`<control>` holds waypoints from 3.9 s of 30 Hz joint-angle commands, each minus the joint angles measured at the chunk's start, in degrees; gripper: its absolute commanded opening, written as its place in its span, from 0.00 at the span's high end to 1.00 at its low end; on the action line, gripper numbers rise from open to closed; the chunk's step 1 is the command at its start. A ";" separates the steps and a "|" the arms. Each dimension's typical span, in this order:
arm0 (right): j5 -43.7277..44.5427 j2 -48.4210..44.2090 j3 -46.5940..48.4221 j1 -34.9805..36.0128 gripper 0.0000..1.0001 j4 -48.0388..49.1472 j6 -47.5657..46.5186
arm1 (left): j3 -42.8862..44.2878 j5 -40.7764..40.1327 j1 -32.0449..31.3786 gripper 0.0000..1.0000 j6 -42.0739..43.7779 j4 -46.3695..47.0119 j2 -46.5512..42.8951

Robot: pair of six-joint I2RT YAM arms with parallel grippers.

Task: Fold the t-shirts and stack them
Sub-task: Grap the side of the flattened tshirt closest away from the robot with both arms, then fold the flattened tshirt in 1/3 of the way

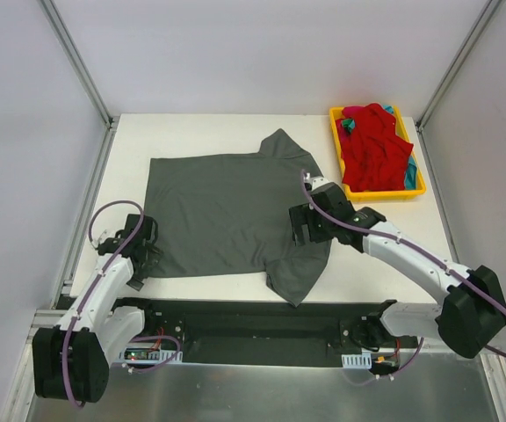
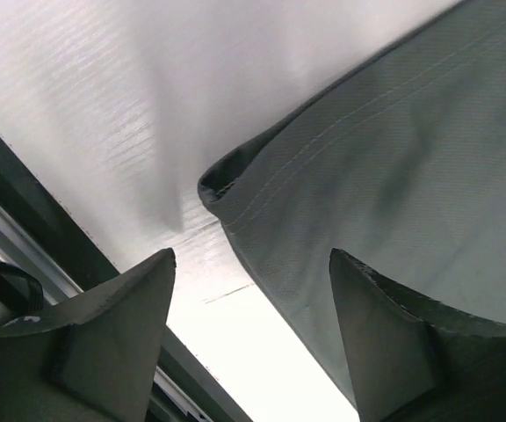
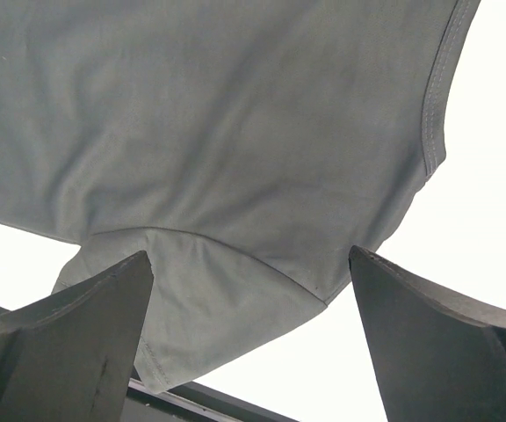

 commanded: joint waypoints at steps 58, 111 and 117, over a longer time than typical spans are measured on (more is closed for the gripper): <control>5.57 17.42 -1.61 31.31 0.57 -4.05 2.91 | 0.74 -6.97 0.91 1.00 -3.76 7.93 11.00; 8.39 16.71 25.36 6.88 1.00 -13.11 -22.39 | 29.64 -7.84 1.79 1.00 -6.84 -0.42 26.38; 7.33 21.89 28.27 2.92 1.00 -12.84 -24.50 | 33.42 -10.22 1.88 1.00 -8.08 -0.50 32.44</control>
